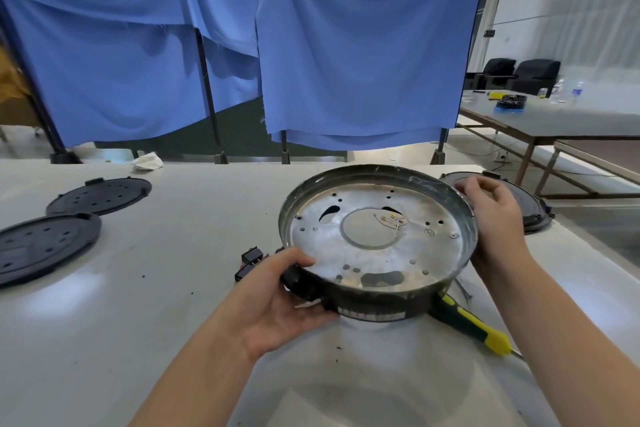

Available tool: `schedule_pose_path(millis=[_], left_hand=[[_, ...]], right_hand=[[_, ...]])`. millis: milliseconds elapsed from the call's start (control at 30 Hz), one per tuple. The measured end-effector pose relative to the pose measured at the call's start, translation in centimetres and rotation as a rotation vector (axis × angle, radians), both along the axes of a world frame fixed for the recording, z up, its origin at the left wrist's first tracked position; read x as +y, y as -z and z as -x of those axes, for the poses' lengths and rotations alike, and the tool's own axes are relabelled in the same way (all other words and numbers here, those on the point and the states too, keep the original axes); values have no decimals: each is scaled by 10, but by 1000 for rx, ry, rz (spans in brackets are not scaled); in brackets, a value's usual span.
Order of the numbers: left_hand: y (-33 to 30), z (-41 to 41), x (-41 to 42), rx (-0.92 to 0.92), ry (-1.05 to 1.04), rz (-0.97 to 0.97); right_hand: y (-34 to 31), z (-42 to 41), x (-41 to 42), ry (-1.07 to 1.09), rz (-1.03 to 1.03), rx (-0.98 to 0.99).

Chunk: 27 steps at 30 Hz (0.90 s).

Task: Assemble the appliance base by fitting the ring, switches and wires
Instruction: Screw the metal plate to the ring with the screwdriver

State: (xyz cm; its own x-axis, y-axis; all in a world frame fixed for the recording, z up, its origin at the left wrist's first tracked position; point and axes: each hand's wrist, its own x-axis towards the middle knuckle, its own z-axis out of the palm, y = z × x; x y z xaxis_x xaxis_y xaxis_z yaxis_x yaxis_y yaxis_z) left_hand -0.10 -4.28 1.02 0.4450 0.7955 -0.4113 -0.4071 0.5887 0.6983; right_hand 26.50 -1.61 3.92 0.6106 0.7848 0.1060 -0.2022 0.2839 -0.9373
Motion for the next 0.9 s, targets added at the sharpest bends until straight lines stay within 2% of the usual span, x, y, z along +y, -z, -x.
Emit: schedule_pose_path(millis=[133, 333, 500, 700, 800, 900], left_hand=[[2, -4, 0, -53, -56, 13], [2, -5, 0, -240, -92, 75], [5, -11, -4, -328, -81, 98], [12, -19, -1, -502, -51, 147], [12, -17, 1, -538, -19, 168], [12, -20, -1, -485, 53, 174]], right_hand=[[8, 0, -4, 44, 18, 7], [16, 3, -28, -34, 13, 110], [20, 39, -49, -258, 36, 21], [25, 68, -63, -515, -19, 41], [24, 72, -66, -469, -31, 50], [19, 74, -69, -382, -55, 82]])
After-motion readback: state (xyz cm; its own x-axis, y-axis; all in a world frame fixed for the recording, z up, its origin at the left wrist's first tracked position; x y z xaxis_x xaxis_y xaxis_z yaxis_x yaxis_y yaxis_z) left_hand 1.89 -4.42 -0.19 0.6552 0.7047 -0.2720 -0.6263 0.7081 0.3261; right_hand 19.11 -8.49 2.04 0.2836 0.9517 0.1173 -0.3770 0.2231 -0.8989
